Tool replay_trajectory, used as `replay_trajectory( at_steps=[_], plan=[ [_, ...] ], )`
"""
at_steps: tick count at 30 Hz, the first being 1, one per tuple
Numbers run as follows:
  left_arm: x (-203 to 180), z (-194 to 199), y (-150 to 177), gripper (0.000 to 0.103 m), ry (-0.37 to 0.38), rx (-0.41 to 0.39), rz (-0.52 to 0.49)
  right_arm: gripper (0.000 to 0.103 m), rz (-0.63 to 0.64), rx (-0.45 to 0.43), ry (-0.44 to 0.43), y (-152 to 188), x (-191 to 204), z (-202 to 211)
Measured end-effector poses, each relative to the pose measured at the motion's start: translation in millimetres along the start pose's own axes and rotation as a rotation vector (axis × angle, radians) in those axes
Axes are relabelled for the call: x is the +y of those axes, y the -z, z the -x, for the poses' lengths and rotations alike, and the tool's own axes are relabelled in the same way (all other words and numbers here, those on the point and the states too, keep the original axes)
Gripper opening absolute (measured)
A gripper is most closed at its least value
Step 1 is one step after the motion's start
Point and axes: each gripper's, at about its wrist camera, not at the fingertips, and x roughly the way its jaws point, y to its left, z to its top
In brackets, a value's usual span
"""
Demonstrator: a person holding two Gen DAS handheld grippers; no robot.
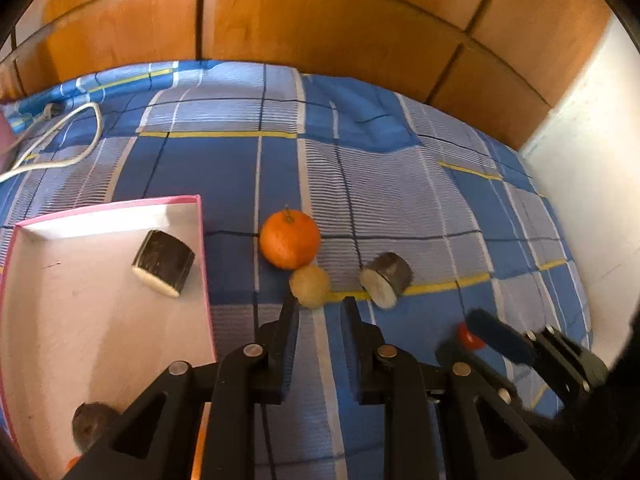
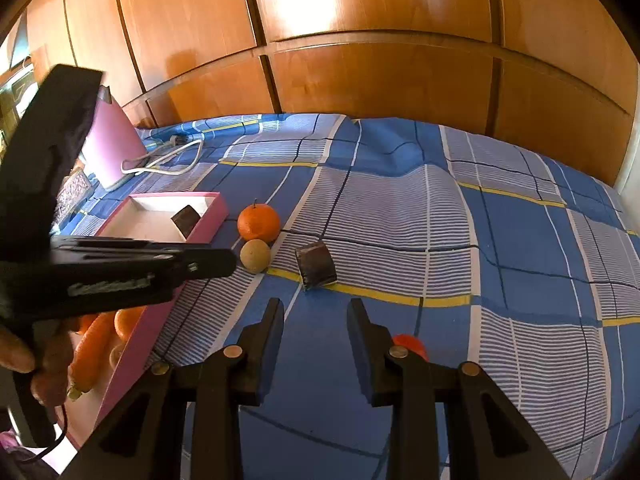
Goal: Organize fruits
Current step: 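Grasp the kiwi with the left tool while the right tool approaches the tangerine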
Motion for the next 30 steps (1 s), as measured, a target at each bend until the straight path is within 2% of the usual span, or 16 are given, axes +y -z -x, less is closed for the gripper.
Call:
replay_trajectory(
  at_steps=[3, 6, 10, 11, 14, 20, 30],
  plan=[
    [5.0, -10.8, -4.0, 0.035, -0.001, 0.014, 0.046, 0.033, -0.003, 0.007, -0.005, -0.7, -3.7, -2.9],
    [6.4, -17.3, -6.5, 0.041, -0.002, 0.012, 0.063, 0.033, -0.010, 0.013, -0.013, -1.8, -7.3, -6.2],
    [2.8, -26.3, -8.8, 0.034, -0.034, 0.008, 0.037, 0.033, -0.022, 0.016, -0.014, -3.4, -13.0, -9.2],
    [1.1, -28.3, -8.0, 0.026, -0.030, 0.015, 0.025, 0.033, -0.024, 0.015, -0.013, -3.9, -14.2, -9.8],
    [-2.0, -23.8, -4.4, 0.025, -0.054, -0.016, -0.008, 0.033, -0.028, 0.016, -0.010, -6.3, -16.8, -11.4],
    [5.0, 4.0, 0.1, 0.025, -0.021, -0.075, -0.003, 0.033, -0.014, 0.010, -0.016, -17.8, -15.2, -16.3],
    [15.8, 36.8, 11.2, 0.025, -0.015, -0.136, 0.031, 0.033, 0.088, 0.005, -0.080, -50.8, 15.0, -38.4]
  ],
)
